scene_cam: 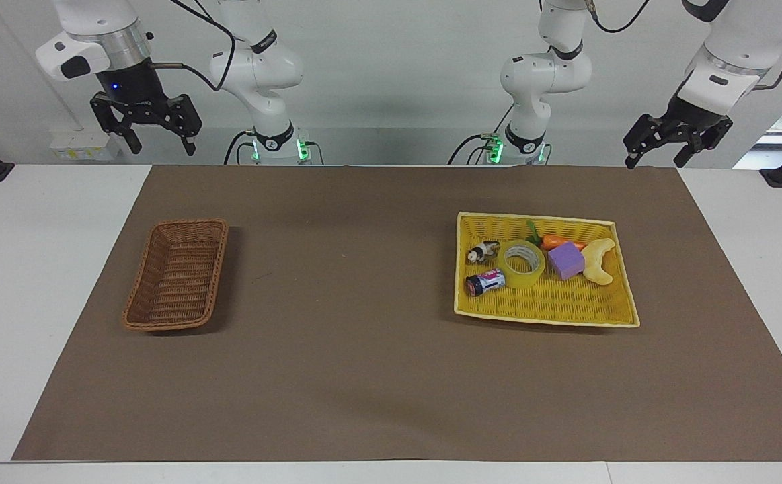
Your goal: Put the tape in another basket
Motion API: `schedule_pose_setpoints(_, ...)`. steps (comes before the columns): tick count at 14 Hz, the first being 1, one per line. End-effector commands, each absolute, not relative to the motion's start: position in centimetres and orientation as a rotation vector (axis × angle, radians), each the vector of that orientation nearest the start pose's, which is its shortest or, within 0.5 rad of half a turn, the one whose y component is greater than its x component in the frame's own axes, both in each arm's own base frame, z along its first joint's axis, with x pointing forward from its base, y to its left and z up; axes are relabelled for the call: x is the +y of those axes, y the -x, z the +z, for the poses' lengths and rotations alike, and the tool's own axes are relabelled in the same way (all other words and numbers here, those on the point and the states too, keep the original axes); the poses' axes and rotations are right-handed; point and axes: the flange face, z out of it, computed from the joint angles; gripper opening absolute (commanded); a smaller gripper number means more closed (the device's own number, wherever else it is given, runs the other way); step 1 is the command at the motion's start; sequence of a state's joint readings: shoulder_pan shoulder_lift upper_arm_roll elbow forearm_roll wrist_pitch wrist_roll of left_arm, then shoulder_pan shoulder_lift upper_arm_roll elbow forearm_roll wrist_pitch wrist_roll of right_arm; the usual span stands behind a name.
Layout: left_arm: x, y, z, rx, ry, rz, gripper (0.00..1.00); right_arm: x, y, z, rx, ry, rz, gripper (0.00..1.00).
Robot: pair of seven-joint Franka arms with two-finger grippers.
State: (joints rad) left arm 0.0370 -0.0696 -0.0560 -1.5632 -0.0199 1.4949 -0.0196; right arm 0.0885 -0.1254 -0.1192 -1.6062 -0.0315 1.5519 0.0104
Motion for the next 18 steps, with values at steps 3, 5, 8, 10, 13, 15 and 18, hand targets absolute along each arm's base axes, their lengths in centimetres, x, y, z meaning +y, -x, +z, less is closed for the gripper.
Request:
schedule_pose_setpoints(3,-1.2,-51.6,66.1,0.001,3.163,0.008,1.00,-2.7,-50.8,67.6,0.040,3.142,-0.100,1.00)
schedule_pose_setpoints(5,-1.1,-51.6,66.1,-0.002,3.163,0.010,1.00,-2.6,-50.8,67.6,0.035,3.144,-0.100,1.00)
schedule_pose_setpoints(8,-1.1,-51.6,66.0,-0.002,3.163,0.013,1.00,-2.7,-50.8,67.6,0.037,3.142,-0.100,1.00)
schedule_pose_setpoints(10,-1.1,-51.6,66.1,-0.002,3.163,0.008,1.00,-2.6,-50.8,67.6,0.037,3.142,-0.100,1.00)
schedule_pose_setpoints(13,-1.9,-50.9,65.8,0.021,3.161,0.081,1.00,-2.7,-50.9,67.6,0.040,3.143,-0.097,1.00)
schedule_pose_setpoints(15,-2.8,-50.5,65.5,0.043,3.158,0.130,1.00,-2.7,-50.8,67.6,0.040,3.142,-0.100,1.00)
schedule_pose_setpoints(18,-3.5,-50.7,64.2,0.087,3.156,0.123,1.00,-2.7,-50.8,67.6,0.040,3.142,-0.100,1.00)
